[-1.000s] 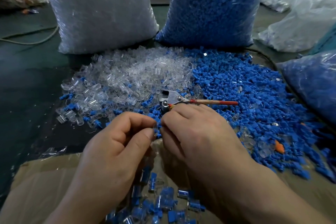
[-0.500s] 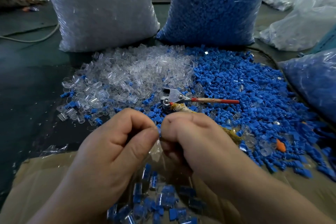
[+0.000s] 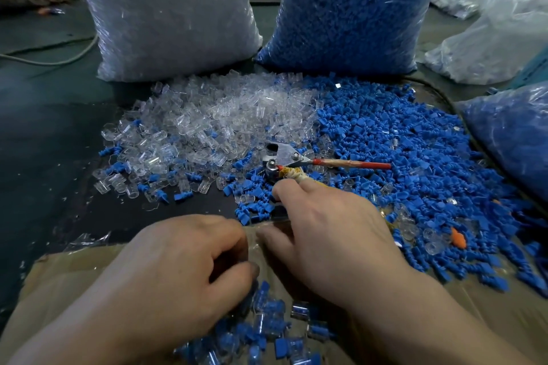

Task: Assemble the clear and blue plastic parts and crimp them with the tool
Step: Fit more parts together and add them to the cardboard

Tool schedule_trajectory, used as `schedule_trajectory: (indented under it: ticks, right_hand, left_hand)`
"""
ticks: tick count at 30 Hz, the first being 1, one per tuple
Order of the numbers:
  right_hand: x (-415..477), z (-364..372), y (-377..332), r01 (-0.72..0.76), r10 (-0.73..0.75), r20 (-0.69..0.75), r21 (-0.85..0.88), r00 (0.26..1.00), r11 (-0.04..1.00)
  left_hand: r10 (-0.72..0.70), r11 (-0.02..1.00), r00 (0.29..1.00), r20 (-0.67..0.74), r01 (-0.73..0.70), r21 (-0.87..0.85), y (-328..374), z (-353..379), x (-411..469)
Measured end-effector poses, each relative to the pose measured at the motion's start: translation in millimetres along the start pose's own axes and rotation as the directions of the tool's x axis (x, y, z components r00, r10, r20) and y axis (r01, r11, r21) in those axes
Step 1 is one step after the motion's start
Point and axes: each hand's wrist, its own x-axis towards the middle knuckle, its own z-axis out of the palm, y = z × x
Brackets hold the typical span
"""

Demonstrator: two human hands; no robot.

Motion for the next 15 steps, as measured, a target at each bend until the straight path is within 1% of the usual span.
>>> schedule_trajectory:
  ticks: [2,3,5,6,8,10,13,15]
  right_hand:
    - [4,4,0,0.001,-0.001,0.003,-0.045,1.0,0.999]
    - [6,5,-1,0.008,-0.008,-0.002,-0.065,1.0,0.998]
    - [9,9,-2,0.026,-0.027,-0.008,-0.103,1.0,0.994]
    - [11,10,-2,0.038,-0.039,-0.008,-0.122,0.999,0.992]
    - [13,12,-3,0.065,-0.067,-0.012,-0.147,0.998,0.987]
    - [15,14,-3,0.102,-0.102,0.008,-0.148,0.995,0.984]
    - [17,17,-2,0.137,-0.133,0.037,-0.114,0.99,0.984]
    - [18,17,0,0.14,-0.137,0.042,-0.085,0.99,0.987]
  left_hand:
    - [-0.055,0.998,0.997,-0.062,0.052,-0.047,0,0,1]
    - [-0.085,0.995,0.988,-0.128,0.078,-0.059,-1,1,2]
    - [-0.116,0.993,0.958,-0.261,0.117,-0.012,-5,5,9]
    - [-0.125,0.99,0.949,-0.288,0.14,0.032,-7,7,13]
    - [-0.143,0.979,0.958,-0.248,0.173,0.106,-9,12,19]
    - [-0.13,0.977,0.972,-0.193,0.16,0.145,-7,16,21]
    - [-0.104,0.988,0.972,-0.21,0.125,0.092,-6,20,23]
    - [-0.117,0.991,0.966,-0.233,0.128,0.035,-7,21,24]
